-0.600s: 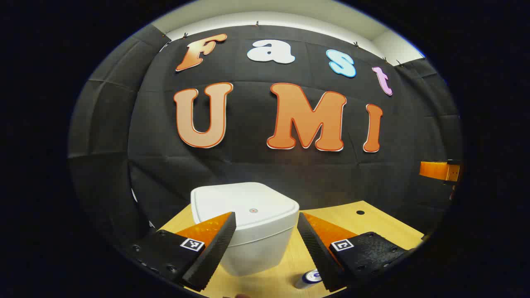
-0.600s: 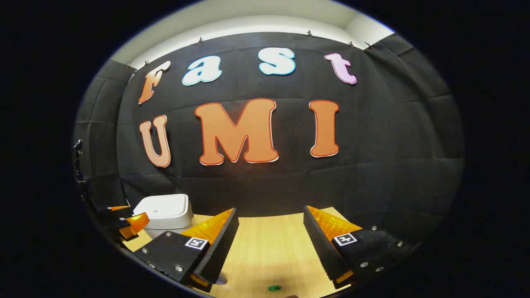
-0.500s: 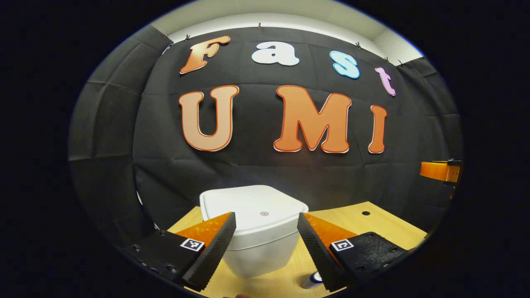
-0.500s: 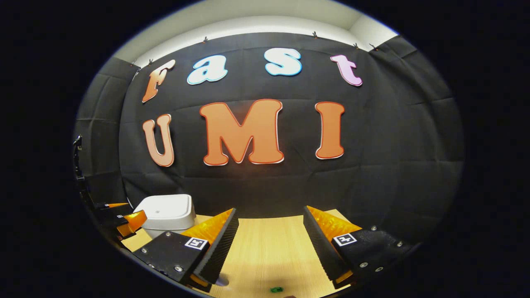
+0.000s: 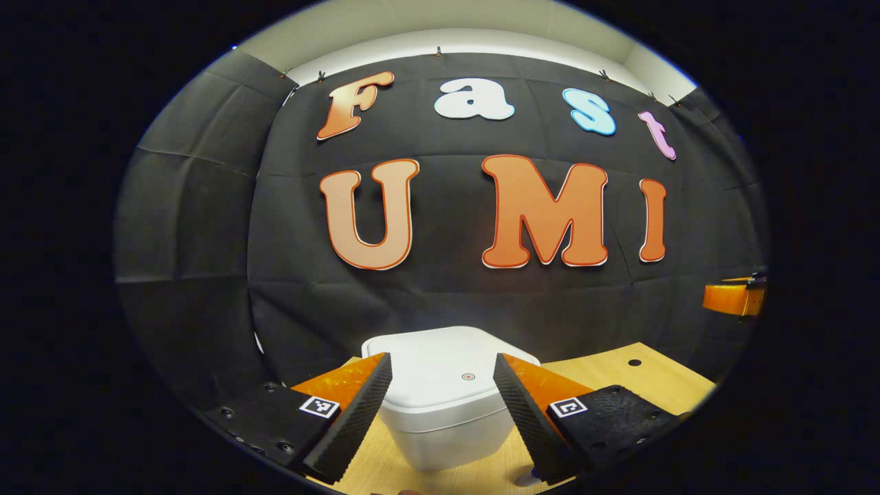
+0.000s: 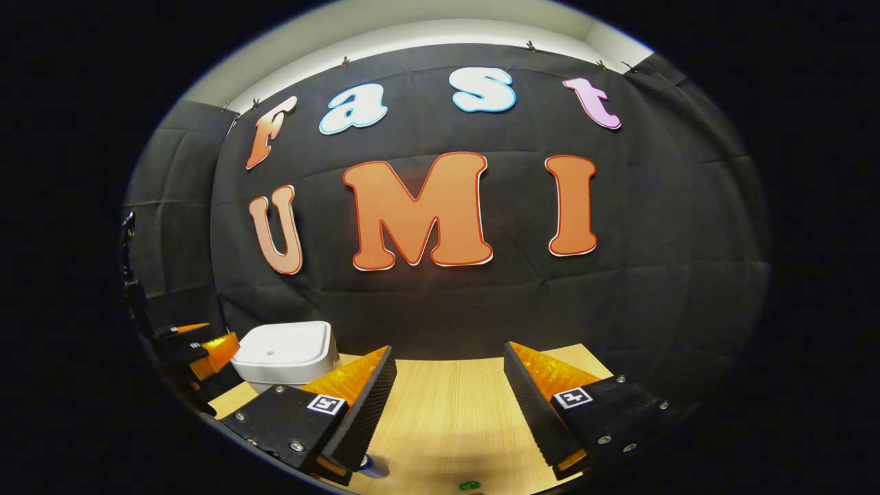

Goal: Press the lid of the desktop garbage bin to open it, pick up the crumpled paper on the desktop and throw it into the bin, then pick up the pop can on the desktop and drop it into the bin, and finally close the garbage bin lid.

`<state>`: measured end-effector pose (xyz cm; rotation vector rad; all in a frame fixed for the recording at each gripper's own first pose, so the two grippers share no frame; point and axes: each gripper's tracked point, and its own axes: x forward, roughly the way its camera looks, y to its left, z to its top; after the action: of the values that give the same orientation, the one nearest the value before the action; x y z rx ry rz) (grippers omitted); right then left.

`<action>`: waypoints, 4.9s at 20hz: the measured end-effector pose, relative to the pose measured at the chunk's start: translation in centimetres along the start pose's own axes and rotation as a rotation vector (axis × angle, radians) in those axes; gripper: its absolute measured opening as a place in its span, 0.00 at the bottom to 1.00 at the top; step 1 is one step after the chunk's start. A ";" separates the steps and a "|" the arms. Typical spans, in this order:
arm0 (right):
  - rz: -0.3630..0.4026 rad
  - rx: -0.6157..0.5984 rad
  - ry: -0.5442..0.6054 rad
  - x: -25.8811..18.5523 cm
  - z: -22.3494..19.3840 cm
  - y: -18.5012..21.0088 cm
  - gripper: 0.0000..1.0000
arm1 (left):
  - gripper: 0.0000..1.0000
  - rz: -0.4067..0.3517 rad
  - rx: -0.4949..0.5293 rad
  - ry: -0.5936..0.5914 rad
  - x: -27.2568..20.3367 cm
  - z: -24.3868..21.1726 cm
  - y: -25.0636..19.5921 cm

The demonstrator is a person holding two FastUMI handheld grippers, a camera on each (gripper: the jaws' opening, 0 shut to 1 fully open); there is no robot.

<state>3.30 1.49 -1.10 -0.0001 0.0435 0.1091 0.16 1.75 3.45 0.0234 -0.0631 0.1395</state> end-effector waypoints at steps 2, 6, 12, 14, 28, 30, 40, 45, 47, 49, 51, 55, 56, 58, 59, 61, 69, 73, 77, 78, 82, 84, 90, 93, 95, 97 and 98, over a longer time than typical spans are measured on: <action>0.029 -0.012 0.008 0.3 -0.2 0.0 0.94 | 0.95 0.019 -0.021 0.019 0.0 0.0 -0.4; 0.101 -0.026 0.004 0.7 -0.4 -0.4 0.94 | 0.95 0.038 -0.043 0.027 -0.8 0.2 -1.5; 0.123 0.022 0.007 0.7 0.1 -1.5 0.94 | 0.95 0.089 -0.032 0.006 -1.4 1.1 -1.4; 0.088 0.013 -0.009 0.2 0.6 -2.3 0.94 | 0.94 0.032 -0.034 0.005 -0.7 1.3 -2.3; 0.004 0.022 -0.026 0.1 1.5 -2.2 0.94 | 0.95 -0.112 -0.019 0.043 3.0 1.0 -3.4; 0.001 0.024 -0.027 0.2 1.5 -2.1 0.94 | 0.94 -0.113 -0.023 0.030 3.0 1.3 -3.2; 0.024 0.015 -0.013 0.7 1.3 -1.2 0.94 | 0.95 -0.112 -0.019 0.056 3.5 0.8 -3.0; 0.027 0.013 -0.012 1.0 1.3 -1.3 0.94 | 0.84 -0.105 -0.026 0.078 3.4 0.0 -2.8; 0.025 0.020 -0.006 1.0 1.3 -1.5 0.94 | 0.70 -0.085 -0.017 0.070 3.4 0.3 -2.2; 0.022 0.024 -0.007 1.1 1.3 -1.6 0.94 | 0.53 -0.085 -0.005 0.073 3.4 0.4 -2.1; 0.025 0.027 -0.004 1.1 1.3 -1.6 0.94 | 0.33 -0.069 0.004 0.076 3.5 0.5 -1.5; 0.033 0.023 0.004 1.2 1.1 -1.4 0.94 | 0.00 -0.090 -0.014 0.130 3.3 -0.8 -2.0; 0.036 0.021 0.007 1.1 1.1 -1.4 0.94 | 0.00 -0.114 -0.038 0.141 3.2 -0.8 -2.6; 0.038 0.016 0.010 1.1 1.1 -1.4 0.94 | 0.00 -0.114 -0.026 0.149 3.2 -0.5 -2.3; 0.039 0.015 0.010 1.1 1.1 -1.4 0.94 | 0.00 -0.107 0.000 0.149 3.4 -0.1 -2.0; 0.042 0.017 0.012 1.1 1.1 -1.5 0.94 | 0.00 -0.116 0.024 0.172 3.6 0.6 -1.8; 0.043 0.012 0.023 1.2 0.9 -1.7 0.94 | 0.00 -0.187 0.061 0.259 6.6 3.8 -1.6; 0.037 0.020 0.026 1.3 0.8 -2.0 0.94 | 0.00 -0.233 0.114 0.320 8.1 3.7 -2.1; 0.036 0.029 0.025 1.4 1.0 -2.0 0.94 | 0.00 -0.266 0.073 0.422 9.3 1.1 -2.6; 0.033 0.028 0.028 1.4 0.9 -2.0 0.94 | 0.00 -0.269 0.054 0.448 9.5 0.3 -2.6; 0.016 0.035 0.038 1.6 0.7 -2.4 0.94 | 0.00 -0.268 -0.015 0.524 9.6 -2.6 -2.3; 0.017 0.037 0.045 1.7 0.6 -2.3 0.94 | 0.00 -0.254 -0.019 0.544 9.7 -3.4 -1.6; 0.023 0.035 0.066 1.9 -0.1 -2.1 0.94 | 0.00 -0.265 0.019 0.647 7.8 -6.6 -1.3; 0.027 0.056 0.072 2.0 -0.4 -1.9 0.94 | 0.00 -0.299 0.051 0.667 6.8 -7.6 -1.6; 0.029 0.074 0.074 2.1 -0.6 -1.8 0.94 | 0.01 -0.334 -0.047 0.640 7.2 -7.6 -2.5; 0.038 0.072 0.081 2.0 -0.7 -1.4 0.94 | 0.01 -0.345 -0.108 0.662 7.1 -7.3 -2.3; 0.042 0.067 0.077 1.8 -0.4 -1.2 0.94 | 0.01 -0.341 -0.106 0.656 7.2 -7.4 -2.2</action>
<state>5.24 0.46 -1.60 0.0632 0.1245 0.1498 8.06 0.79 -3.48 -0.1172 0.5866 -0.2012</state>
